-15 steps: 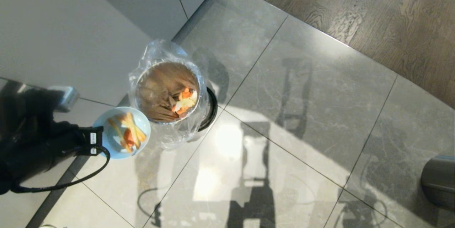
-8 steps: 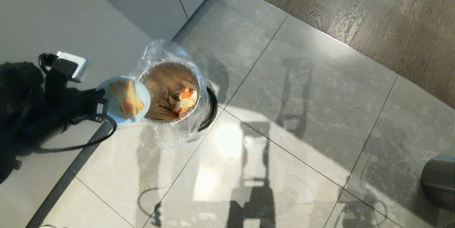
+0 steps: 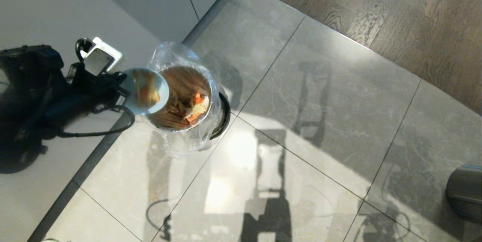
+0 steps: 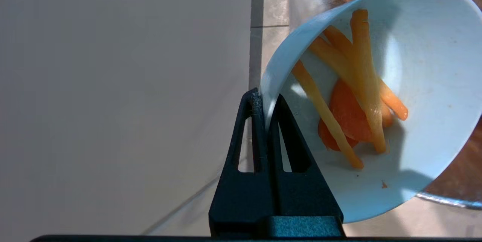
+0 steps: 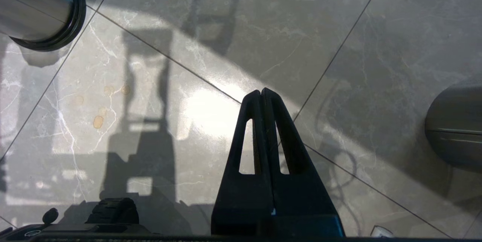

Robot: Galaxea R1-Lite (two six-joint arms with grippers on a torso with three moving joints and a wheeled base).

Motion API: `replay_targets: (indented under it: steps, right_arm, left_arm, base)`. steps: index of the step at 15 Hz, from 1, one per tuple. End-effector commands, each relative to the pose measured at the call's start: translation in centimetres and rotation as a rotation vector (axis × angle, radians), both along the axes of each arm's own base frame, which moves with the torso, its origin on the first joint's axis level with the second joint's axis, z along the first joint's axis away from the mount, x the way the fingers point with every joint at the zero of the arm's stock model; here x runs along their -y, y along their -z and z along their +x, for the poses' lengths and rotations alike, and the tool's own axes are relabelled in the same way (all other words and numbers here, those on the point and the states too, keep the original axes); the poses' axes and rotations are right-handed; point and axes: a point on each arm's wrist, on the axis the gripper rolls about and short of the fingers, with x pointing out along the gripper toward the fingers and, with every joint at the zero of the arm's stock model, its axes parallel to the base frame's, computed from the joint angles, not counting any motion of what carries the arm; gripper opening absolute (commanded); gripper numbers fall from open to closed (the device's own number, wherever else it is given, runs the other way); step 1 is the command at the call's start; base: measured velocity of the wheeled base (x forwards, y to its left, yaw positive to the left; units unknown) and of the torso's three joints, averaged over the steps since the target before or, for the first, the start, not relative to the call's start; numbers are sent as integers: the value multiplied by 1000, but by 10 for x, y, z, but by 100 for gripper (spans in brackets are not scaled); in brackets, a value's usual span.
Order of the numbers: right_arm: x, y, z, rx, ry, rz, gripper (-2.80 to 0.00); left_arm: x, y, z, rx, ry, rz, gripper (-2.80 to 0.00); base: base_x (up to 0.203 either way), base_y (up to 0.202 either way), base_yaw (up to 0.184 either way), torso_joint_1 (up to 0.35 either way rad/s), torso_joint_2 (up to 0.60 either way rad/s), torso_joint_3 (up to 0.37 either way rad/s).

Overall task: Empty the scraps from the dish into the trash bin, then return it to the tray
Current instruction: Move the bowl over the trash can, then pour the leftover food from the bowl into the trash can

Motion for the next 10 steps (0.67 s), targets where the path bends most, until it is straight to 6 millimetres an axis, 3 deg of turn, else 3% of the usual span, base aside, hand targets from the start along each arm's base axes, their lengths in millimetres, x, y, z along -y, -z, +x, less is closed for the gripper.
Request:
replay_targets:
  steps: [1, 5, 10]
  right_arm:
    - [0, 0, 0, 0, -1, 0, -280]
    - [0, 0, 0, 0, -1, 0, -280]
    - [0, 0, 0, 1, -1, 0, -280]
  left_arm:
    - [7, -1, 5, 14, 29, 155, -280]
    - [23, 2, 17, 26, 70, 489, -280]
    - [63, -5, 26, 1, -108, 741, -280]
  base:
    - [0, 0, 0, 0, 0, 0]
    - [0, 0, 0, 0, 0, 0]
    - [0, 0, 0, 0, 0, 0]
